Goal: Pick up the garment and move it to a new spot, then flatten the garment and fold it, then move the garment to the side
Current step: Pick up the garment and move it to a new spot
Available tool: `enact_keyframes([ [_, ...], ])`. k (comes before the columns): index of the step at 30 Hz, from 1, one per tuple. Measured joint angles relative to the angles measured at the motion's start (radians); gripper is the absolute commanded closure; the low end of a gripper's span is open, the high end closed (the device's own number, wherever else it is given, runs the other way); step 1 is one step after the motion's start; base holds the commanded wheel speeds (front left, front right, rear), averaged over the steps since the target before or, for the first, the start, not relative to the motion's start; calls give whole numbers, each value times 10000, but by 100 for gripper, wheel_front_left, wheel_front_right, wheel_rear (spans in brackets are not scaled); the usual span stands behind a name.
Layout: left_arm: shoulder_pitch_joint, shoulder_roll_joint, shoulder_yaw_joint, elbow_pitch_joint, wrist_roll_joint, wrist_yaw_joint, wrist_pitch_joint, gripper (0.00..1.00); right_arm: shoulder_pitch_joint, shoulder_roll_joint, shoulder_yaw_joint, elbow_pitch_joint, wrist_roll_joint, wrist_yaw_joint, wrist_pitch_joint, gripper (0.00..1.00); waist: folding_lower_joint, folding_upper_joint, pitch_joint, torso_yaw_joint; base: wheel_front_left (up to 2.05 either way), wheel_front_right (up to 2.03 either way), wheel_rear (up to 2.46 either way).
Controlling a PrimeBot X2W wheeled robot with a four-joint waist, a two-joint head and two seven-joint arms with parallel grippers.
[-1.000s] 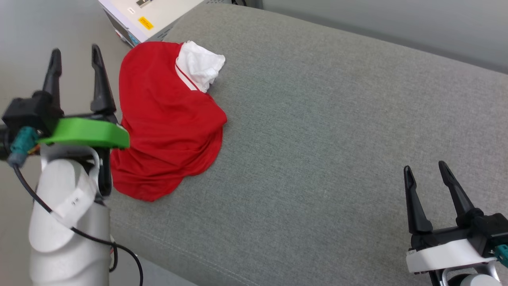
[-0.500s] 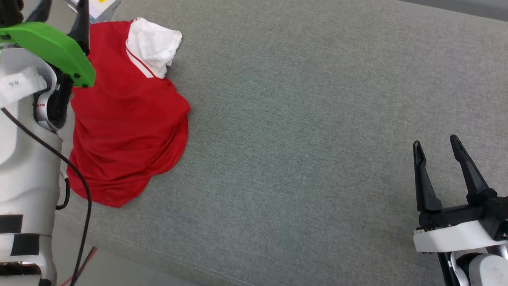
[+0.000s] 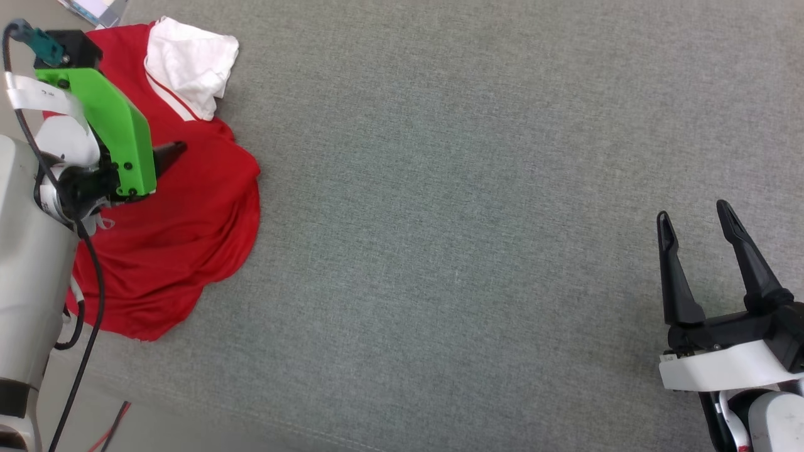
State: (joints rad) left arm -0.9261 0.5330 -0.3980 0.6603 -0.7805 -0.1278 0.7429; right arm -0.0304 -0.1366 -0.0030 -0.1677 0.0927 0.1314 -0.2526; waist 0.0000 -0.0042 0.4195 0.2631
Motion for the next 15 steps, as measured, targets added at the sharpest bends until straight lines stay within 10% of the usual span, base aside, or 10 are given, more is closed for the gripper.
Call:
enact_keyframes([
  [15, -38, -445, -1057, 1854, 157, 6, 660, 0, -181, -209, 132, 48, 81, 0, 0, 0, -1, 1, 598, -305, 0, 0, 0],
])
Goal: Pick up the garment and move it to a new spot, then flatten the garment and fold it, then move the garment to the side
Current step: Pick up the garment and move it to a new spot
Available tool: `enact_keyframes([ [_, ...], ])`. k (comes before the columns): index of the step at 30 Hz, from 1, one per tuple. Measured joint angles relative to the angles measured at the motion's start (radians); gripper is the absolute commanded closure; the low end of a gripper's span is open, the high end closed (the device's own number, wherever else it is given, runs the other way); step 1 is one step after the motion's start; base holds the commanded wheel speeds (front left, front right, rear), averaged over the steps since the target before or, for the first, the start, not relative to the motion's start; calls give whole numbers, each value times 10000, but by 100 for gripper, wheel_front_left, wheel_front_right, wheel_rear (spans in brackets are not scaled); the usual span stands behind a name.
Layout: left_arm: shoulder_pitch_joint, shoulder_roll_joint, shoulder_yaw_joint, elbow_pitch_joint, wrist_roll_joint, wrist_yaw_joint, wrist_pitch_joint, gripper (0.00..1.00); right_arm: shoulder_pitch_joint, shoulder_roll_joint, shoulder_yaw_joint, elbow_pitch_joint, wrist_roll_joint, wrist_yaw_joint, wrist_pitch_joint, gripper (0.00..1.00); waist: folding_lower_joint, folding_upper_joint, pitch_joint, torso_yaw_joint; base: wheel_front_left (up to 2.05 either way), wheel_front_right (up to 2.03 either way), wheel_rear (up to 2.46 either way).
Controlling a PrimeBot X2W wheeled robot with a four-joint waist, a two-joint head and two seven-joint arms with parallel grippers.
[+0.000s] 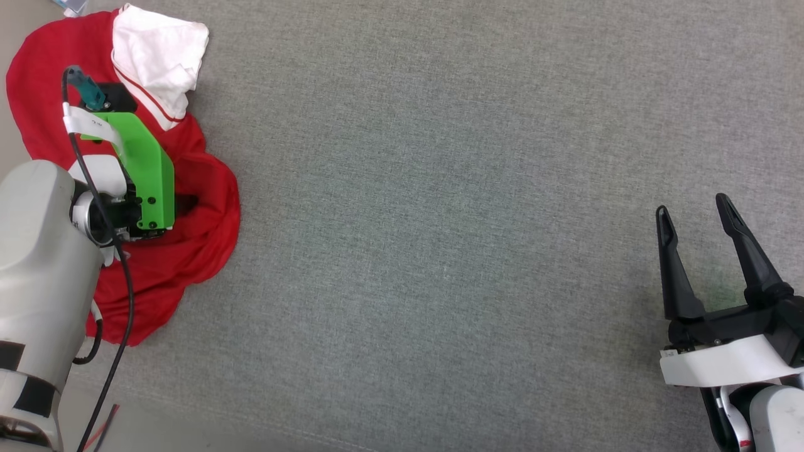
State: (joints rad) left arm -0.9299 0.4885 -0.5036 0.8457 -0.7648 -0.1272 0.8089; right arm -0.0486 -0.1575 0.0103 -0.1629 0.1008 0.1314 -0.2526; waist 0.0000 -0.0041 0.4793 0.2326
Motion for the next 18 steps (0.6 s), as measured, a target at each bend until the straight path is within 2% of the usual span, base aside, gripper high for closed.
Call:
enact_keyframes([
  [2, -63, -63, -31, 213, -8, 0, -88, 0, -19, -13, 27, 33, 13, 0, 0, 0, 0, 0, 1, -12, 0, 0, 0],
  [3, -115, -98, -73, 362, -8, -2, -167, 100, -35, -10, 63, 82, 29, 0, 0, 0, 0, 0, -47, -16, 0, 0, 0],
  [11, -108, 27, -830, 190, 403, -10, -966, 100, 42, 186, 88, 276, 100, 0, 0, 0, 1, 0, -618, 65, 0, 0, 0],
  [18, -209, 938, -1417, -1137, 458, -10, -1933, 100, 181, 456, 59, 397, 115, 0, 0, 0, 0, 0, -1372, 179, 0, 0, 0],
])
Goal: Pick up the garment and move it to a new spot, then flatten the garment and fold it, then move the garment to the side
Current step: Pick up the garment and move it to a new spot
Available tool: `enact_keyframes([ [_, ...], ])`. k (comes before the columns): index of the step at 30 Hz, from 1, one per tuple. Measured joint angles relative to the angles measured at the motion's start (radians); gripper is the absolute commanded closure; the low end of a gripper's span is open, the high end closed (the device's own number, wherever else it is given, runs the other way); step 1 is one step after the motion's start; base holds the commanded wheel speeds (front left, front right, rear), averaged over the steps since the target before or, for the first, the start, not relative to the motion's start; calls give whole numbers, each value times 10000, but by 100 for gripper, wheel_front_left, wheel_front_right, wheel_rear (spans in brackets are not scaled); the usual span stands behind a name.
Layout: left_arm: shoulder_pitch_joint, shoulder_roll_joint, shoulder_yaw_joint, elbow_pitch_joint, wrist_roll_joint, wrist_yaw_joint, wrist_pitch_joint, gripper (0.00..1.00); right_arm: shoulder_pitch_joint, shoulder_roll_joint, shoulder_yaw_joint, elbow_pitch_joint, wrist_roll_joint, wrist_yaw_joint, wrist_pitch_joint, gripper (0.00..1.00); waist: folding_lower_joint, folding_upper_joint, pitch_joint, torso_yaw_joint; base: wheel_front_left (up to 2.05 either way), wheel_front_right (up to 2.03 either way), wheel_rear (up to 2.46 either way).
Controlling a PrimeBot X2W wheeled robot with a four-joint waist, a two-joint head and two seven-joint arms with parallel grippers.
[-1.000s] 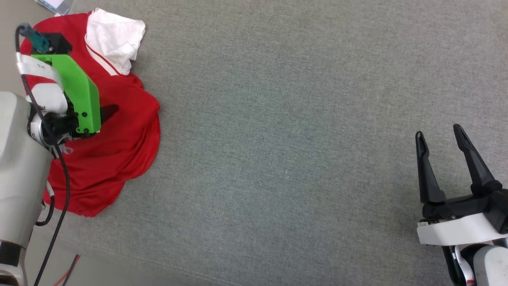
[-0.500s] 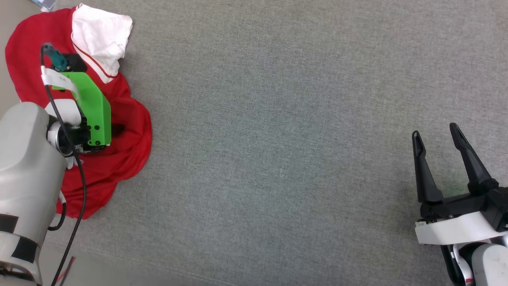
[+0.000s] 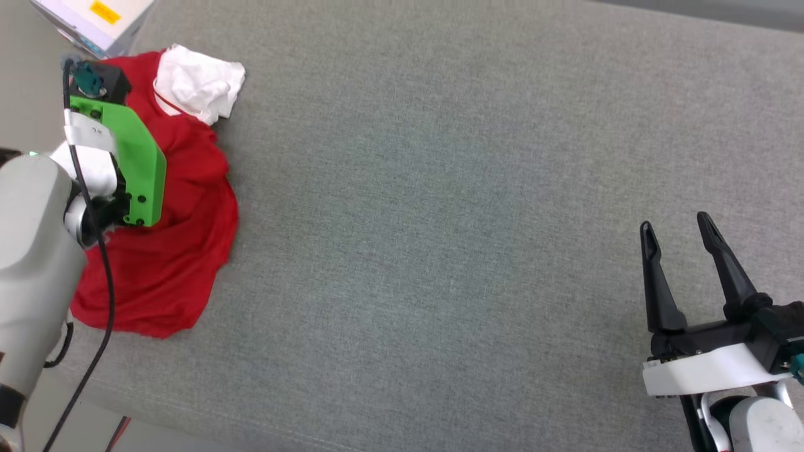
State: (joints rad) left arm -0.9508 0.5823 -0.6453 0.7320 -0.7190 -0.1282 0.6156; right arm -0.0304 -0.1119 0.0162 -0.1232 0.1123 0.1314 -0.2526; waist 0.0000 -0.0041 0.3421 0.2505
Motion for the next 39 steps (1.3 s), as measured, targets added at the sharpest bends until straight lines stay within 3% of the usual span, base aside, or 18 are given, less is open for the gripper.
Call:
enact_keyframes([
  [11, -864, 387, -880, -2326, 107, 0, -955, 100, 320, 435, 54, 174, 59, 0, 0, 0, 0, 0, -984, -159, 0, 0, 0],
  [18, -1322, 35, -1415, -3448, 194, 0, -1329, 100, 319, 541, -12, 190, 79, 0, 0, 0, 0, -1, -1190, -773, 0, 0, 0],
  [25, -1871, -779, -2080, -4126, 466, 0, -1718, 100, 301, 619, 36, 213, 307, 0, 0, 0, 0, 0, -1218, -1676, 0, 0, 0],
  [32, -2247, -2117, -2880, -4217, 537, 0, -2472, 100, 295, 631, -100, 247, 688, 0, 0, 0, 0, 0, -1104, -2621, 0, 0, 0],
  [39, -2207, -3457, -4491, -3764, 395, 0, -3156, 100, 286, 629, -190, 282, 876, 0, 0, 0, 0, 0, -859, -3293, 0, 0, 0],
])
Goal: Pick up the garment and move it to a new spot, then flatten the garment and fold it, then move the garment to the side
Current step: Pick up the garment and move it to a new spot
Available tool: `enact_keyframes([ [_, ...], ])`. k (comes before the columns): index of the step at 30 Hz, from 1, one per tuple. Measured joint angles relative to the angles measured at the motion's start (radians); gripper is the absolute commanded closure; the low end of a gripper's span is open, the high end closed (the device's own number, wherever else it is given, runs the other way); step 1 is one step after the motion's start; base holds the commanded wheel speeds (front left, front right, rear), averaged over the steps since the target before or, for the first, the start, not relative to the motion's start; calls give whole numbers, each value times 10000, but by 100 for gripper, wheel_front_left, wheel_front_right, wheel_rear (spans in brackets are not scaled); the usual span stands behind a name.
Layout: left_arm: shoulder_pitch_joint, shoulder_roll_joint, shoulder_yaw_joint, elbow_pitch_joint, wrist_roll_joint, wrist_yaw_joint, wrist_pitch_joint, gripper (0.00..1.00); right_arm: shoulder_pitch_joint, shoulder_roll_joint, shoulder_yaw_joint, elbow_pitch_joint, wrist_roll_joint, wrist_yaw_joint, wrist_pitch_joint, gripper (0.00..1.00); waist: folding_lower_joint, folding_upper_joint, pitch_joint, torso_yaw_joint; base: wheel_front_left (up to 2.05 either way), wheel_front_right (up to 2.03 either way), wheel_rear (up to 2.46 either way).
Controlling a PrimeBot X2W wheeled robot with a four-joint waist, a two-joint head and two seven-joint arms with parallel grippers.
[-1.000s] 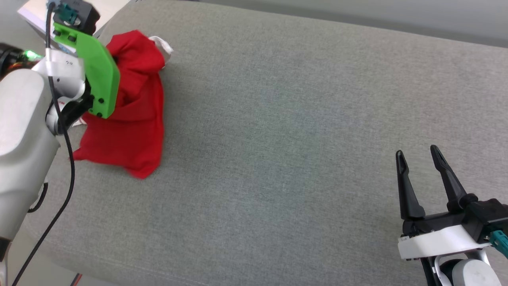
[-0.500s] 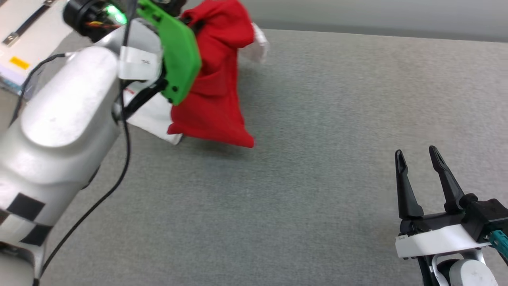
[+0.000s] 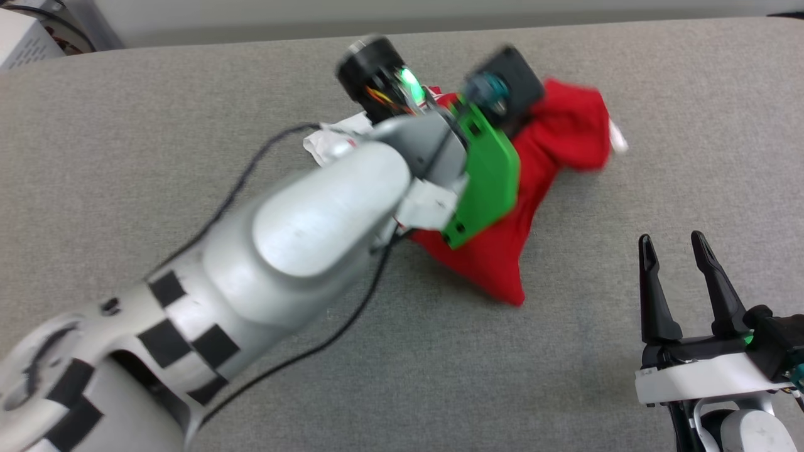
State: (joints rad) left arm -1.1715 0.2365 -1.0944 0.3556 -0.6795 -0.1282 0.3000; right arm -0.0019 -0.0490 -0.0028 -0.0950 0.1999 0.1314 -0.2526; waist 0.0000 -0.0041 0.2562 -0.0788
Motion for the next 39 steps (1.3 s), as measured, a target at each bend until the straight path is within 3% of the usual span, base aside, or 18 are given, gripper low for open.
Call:
enact_keyframes([
  [7, 1083, -825, -1649, 943, -514, 0, -280, 100, -23, 0, -176, 0, 2, 0, 0, 0, 0, 0, 374, -203, 0, 0, 0],
  [11, 2229, -1151, -1845, 1260, -518, 0, -36, 100, -56, 0, -224, 35, 0, 0, 0, 0, 0, 0, 476, -174, 0, 0, 0],
  [16, 3936, -1388, -1860, 849, 313, 2, 1076, 100, -108, 0, -230, 102, -6, 0, 0, 0, 0, 0, 387, -120, 0, 0, 0],
  [20, 4269, -1417, -1862, 675, 339, 2, 1045, 100, -105, 2, -234, 142, -17, 0, 0, 0, 0, 0, 246, -22, 0, 0, 0],
  [21, 4271, -1417, -1870, 704, 337, 2, 863, 72, -99, 2, -234, 153, -17, 0, 0, 0, 0, 0, 206, 3, 0, 0, 0],
  [22, 4260, -1417, -1877, 794, 336, 2, 462, 9, -84, 2, -234, 171, -17, 0, 0, 0, 0, 0, 147, 39, 0, 0, 0],
  [23, 4240, -1419, -1883, 911, 334, 2, 65, 0, -58, 2, -236, 188, -19, 0, 0, 0, 0, 0, 83, 73, 0, 0, 0],
  [29, 3940, -1526, -1329, 1221, 382, 127, -2238, 0, 230, 6, -372, 272, -19, 0, 0, 0, 0, 0, -376, 306, 0, 0, 0],
  [34, 3764, -1584, -635, 1189, 886, 1175, -3841, 0, 482, 2, -541, 299, -17, 0, 0, 0, 0, 0, -795, 566, 0, 0, 0],
  [39, 3908, -1129, 330, 1097, 911, 2349, -5152, 0, 673, 4, -600, 309, -19, 0, 0, 0, 0, 0, -1207, 852, 0, 0, 0],
])
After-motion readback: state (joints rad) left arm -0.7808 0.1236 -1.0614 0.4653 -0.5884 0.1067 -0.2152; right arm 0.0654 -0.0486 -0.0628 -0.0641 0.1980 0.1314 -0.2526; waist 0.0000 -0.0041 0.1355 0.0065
